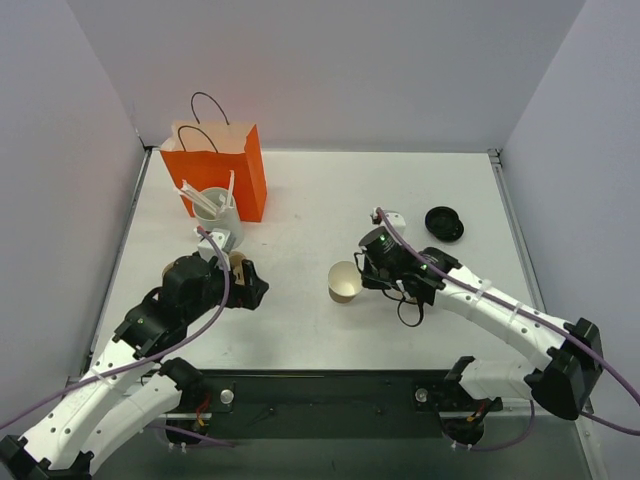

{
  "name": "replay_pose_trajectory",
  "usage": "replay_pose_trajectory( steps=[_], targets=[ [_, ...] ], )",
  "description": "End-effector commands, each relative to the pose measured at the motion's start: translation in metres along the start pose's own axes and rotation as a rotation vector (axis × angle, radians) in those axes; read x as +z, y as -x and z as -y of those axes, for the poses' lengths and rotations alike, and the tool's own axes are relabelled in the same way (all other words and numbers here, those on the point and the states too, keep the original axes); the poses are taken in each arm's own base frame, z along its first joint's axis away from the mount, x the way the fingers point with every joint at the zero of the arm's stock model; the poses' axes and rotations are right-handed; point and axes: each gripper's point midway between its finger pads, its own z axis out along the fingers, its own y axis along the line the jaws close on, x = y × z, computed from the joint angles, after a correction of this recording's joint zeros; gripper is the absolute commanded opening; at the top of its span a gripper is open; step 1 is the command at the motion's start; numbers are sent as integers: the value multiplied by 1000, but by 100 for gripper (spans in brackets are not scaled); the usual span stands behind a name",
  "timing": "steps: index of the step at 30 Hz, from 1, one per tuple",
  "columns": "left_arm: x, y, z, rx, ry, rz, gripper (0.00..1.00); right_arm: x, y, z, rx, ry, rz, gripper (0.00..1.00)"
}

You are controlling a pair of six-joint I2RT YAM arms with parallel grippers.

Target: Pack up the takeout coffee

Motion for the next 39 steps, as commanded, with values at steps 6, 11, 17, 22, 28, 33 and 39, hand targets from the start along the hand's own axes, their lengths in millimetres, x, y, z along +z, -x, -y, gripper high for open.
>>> replay_pose_trajectory(
  steps=[6, 11, 17, 22, 28, 33, 39],
  targets=[
    [-11, 24, -14, -30, 109, 74, 97, 29, -17, -4, 23, -66, -7, 0],
    [-12, 25, -14, -32, 107, 83, 97, 41, -27, -1, 20, -88, -26, 1],
    [-12, 24, -13, -32, 101, 82, 96, 46, -28, -1, 11, -98, -36, 7],
    [-11, 24, -12, -32, 94, 79, 97, 45, -24, 2, 1, -113, -26, 16],
    [-13, 26, -2, -30, 34, 96, 97, 31, -2, 7, -26, -102, 11, 23],
    [-14, 27, 0, -29, 26, 100, 96, 7, 56, 56, 46, -202, 140, 26],
    [-13, 26, 2, -25, 14, 93, 97, -10, 112, 156, 182, -466, 240, 29]
  ],
)
